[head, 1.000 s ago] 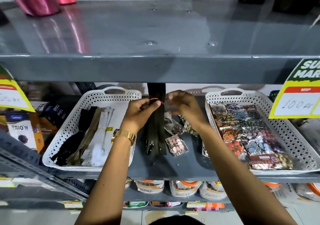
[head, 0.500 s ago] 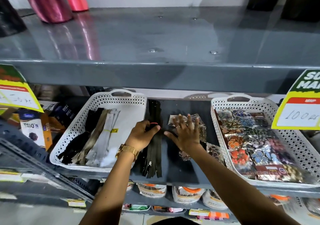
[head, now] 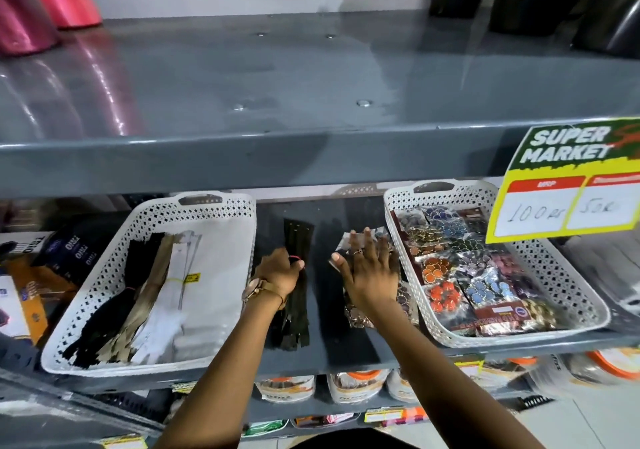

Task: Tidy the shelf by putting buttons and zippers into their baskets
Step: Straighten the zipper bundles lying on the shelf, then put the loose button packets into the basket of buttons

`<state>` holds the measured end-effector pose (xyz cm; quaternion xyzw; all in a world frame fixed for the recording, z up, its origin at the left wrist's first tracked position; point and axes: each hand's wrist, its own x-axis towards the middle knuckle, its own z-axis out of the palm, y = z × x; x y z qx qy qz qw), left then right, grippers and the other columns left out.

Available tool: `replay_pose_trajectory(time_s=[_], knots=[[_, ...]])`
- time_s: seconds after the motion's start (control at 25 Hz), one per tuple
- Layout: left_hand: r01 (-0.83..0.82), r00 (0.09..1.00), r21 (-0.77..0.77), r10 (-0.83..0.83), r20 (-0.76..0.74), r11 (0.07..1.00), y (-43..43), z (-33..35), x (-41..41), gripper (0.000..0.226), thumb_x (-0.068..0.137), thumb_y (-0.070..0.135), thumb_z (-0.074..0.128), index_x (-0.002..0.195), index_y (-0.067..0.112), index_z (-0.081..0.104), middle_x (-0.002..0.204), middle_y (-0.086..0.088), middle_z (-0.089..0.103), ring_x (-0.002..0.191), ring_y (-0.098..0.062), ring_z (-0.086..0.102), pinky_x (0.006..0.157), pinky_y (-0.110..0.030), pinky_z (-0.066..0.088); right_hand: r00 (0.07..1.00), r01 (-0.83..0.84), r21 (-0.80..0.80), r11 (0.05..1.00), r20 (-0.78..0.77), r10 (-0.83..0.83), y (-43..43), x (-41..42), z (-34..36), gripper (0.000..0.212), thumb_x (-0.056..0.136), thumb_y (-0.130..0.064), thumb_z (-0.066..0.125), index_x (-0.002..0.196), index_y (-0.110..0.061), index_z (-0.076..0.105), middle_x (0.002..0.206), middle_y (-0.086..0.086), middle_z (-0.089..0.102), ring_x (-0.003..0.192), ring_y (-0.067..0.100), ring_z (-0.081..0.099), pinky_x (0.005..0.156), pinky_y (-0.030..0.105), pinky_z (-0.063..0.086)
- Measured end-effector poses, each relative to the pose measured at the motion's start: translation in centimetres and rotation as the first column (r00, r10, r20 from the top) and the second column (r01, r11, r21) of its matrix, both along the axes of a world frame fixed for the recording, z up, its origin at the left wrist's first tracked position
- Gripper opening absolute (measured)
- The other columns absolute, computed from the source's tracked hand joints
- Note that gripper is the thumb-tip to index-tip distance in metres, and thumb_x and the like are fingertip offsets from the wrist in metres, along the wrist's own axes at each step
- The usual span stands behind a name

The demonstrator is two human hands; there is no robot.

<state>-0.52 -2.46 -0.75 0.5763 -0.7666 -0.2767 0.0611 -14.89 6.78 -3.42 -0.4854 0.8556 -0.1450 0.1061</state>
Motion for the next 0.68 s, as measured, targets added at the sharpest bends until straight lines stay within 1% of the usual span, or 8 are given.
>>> replay_pose_trajectory(time_s=[0.12,0.24,0.32,0.4,0.48,0.52,0.6,0.68], knots=[[0.010,0.980,-0.089,0.007,0.196,0.996,0.2,0.0,-1.1,0.040,0.092,0.026,0.054,0.124,0.003,0.045,0.127,-0.024,0.050,0.113,-0.044,0.055,0.093,-0.049,0.049,0.998,0.007,-0.040,0.999,0.063,-0.004,2.4,0.3,1.7,0.072,0.088,-0.064,0.018,0.148,-0.028,0.001,0.160,0.002,-0.006,0.146,0.029,-0.009,0.119,0.050,0.013],[0.007,0.944,-0.163,0.047,0.326,0.987,0.3,0.6,-1.1,0.051,0.093,0.015,0.051,0.137,0.000,0.028,0.136,-0.026,0.041,0.123,-0.046,0.046,0.098,-0.051,0.045,0.997,0.034,0.002,0.999,0.072,-0.034,5.5,1.1,3.4,0.070,0.092,-0.055,0.032,0.146,-0.016,0.014,0.159,0.008,0.010,0.145,0.033,0.010,0.113,0.050,0.031],[0.090,0.955,-0.232,-0.018,0.297,0.969,0.7,1.5,-1.4,0.060,0.091,0.015,0.054,0.141,0.004,0.022,0.142,-0.026,0.036,0.130,-0.046,0.038,0.103,-0.051,0.041,0.997,0.037,0.053,0.998,0.061,-0.040,7.5,1.8,3.9,0.068,0.094,-0.048,0.036,0.146,-0.010,0.015,0.157,0.014,0.015,0.143,0.033,0.017,0.114,0.045,0.028],[0.316,0.945,-0.250,-0.278,0.175,0.915,0.7,2.4,-2.8,0.072,0.087,0.019,0.062,0.144,0.010,0.020,0.151,-0.020,0.028,0.139,-0.039,0.026,0.114,-0.048,0.030,0.998,0.028,0.102,0.994,0.056,-0.033,8.9,2.3,3.5,0.069,0.094,-0.045,0.038,0.147,-0.009,0.011,0.156,0.017,0.015,0.142,0.035,0.018,0.114,0.043,0.026],[0.604,0.797,-0.082,-0.598,0.086,0.793,0.4,3.2,-5.3,0.098,0.074,0.024,0.077,0.147,0.022,0.011,0.159,-0.012,0.012,0.147,-0.030,0.009,0.120,-0.047,0.017,0.998,0.032,0.151,0.988,0.054,-0.041,9.6,2.8,2.9,0.073,0.092,-0.045,0.041,0.147,-0.011,0.008,0.155,0.018,0.016,0.141,0.037,0.019,0.112,0.043,0.030],[0.701,0.708,0.024,-0.699,0.099,0.713,0.1,3.4,-6.7,0.113,0.065,0.026,0.083,0.148,0.027,0.005,0.160,-0.009,0.002,0.147,-0.028,0.000,0.121,-0.049,0.012,0.995,0.055,0.172,0.983,0.069,-0.068,9.6,2.9,2.3,0.075,0.091,-0.046,0.043,0.147,-0.012,0.007,0.155,0.019,0.017,0.140,0.038,0.022,0.110,0.043,0.033],[0.789,0.554,0.189,-0.810,0.193,0.584,-0.7,3.1,-9.1,0.134,0.053,0.029,0.090,0.146,0.033,-0.007,0.159,-0.005,-0.017,0.146,-0.025,-0.016,0.121,-0.053,0.003,0.986,0.110,0.201,0.973,0.099,-0.132,9.4,3.2,1.5,0.076,0.090,-0.046,0.044,0.147,-0.011,0.008,0.153,0.020,0.020,0.136,0.039,0.028,0.107,0.043,0.036],[0.793,0.463,0.293,-0.841,0.281,0.534,-1.5,2.0,-10.3,0.141,0.049,0.034,0.091,0.145,0.033,-0.013,0.156,-0.001,-0.027,0.143,-0.023,-0.023,0.120,-0.053,0.001,0.990,0.107,0.215,0.971,0.063,-0.123,8.8,3.2,1.0,0.075,0.090,-0.048,0.042,0.147,-0.012,0.009,0.153,0.020,0.022,0.136,0.039,0.029,0.106,0.042,0.037]])
